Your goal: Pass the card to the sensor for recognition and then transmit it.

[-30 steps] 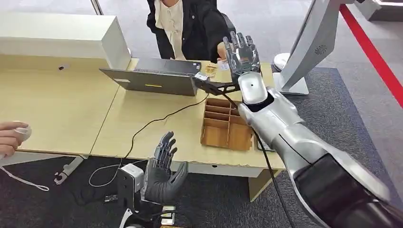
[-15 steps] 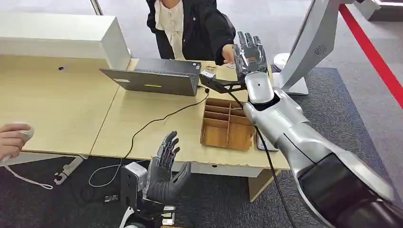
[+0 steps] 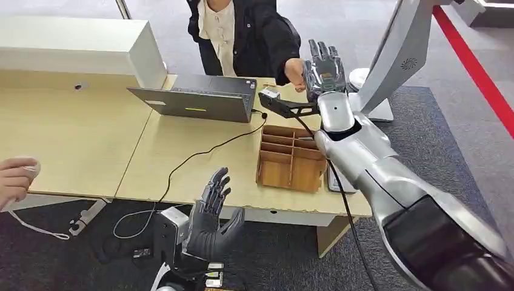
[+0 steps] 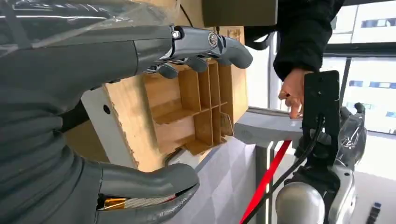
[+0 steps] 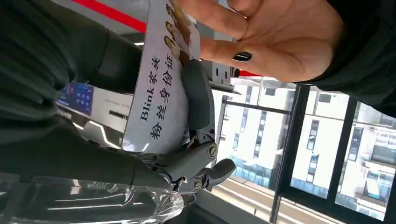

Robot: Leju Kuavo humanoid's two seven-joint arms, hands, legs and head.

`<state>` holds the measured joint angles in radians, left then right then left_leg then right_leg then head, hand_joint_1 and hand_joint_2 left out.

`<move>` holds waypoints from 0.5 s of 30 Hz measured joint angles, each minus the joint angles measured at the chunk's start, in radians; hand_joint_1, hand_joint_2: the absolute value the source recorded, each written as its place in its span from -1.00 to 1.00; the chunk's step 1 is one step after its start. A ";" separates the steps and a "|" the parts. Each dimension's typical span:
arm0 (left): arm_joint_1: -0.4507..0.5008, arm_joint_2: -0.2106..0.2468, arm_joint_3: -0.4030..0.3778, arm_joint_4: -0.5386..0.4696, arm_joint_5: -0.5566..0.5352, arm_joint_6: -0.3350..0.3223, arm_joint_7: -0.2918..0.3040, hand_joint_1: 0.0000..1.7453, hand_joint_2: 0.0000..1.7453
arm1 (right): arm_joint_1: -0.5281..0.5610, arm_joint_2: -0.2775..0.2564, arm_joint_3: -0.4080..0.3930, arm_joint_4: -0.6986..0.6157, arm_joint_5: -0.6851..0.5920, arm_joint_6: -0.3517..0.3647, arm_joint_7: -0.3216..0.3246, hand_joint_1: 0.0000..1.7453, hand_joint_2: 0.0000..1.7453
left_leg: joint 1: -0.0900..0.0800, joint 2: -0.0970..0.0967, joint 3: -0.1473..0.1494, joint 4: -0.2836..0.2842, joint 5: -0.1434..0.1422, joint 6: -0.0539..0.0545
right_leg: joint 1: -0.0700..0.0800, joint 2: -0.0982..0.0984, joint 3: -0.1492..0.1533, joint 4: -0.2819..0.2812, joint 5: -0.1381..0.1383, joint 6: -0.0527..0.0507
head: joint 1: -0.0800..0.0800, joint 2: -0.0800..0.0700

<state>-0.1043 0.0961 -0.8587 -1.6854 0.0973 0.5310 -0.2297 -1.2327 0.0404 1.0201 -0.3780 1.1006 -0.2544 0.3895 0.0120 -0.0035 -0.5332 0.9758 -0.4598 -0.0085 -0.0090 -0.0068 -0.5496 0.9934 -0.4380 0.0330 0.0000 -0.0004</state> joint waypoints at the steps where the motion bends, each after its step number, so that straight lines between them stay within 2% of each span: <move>1: 0.000 0.000 0.000 0.000 -0.001 0.000 0.003 -1.00 1.00 | 0.001 -0.002 0.000 0.000 -0.005 0.000 -0.003 1.00 1.00 | 0.000 0.000 0.000 0.000 0.000 0.000 | 0.000 0.000 0.000 0.000 0.000 0.000 | 0.000 0.000; 6: 0.000 0.002 -0.003 0.000 -0.011 -0.003 0.006 -1.00 1.00 | 0.011 -0.006 -0.004 -0.001 -0.046 -0.042 -0.027 1.00 1.00 | 0.000 0.000 0.000 0.000 0.000 0.000 | 0.000 0.000 0.000 0.000 0.000 0.000 | 0.000 0.000; 12: 0.001 0.002 -0.003 0.000 -0.019 0.002 0.007 -1.00 1.00 | 0.031 -0.006 -0.029 -0.022 -0.155 -0.200 -0.119 1.00 1.00 | 0.000 0.000 0.000 0.000 0.000 0.000 | 0.000 0.000 0.000 0.000 0.000 0.000 | 0.000 0.000; 15: 0.003 0.003 -0.003 0.000 -0.021 0.013 0.007 -1.00 1.00 | 0.049 -0.008 -0.044 -0.048 -0.193 -0.256 -0.143 1.00 1.00 | 0.000 0.000 0.000 0.000 0.000 0.000 | 0.000 0.000 0.000 0.000 0.000 0.000 | 0.000 0.000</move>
<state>-0.1008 0.0988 -0.8618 -1.6854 0.0763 0.5444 -0.2224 -1.1834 0.0324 0.9758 -0.4265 0.9079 -0.5101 0.2464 0.0121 -0.0035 -0.5331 0.9758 -0.4598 -0.0085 -0.0088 -0.0068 -0.5495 0.9935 -0.4380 0.0330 0.0004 -0.0004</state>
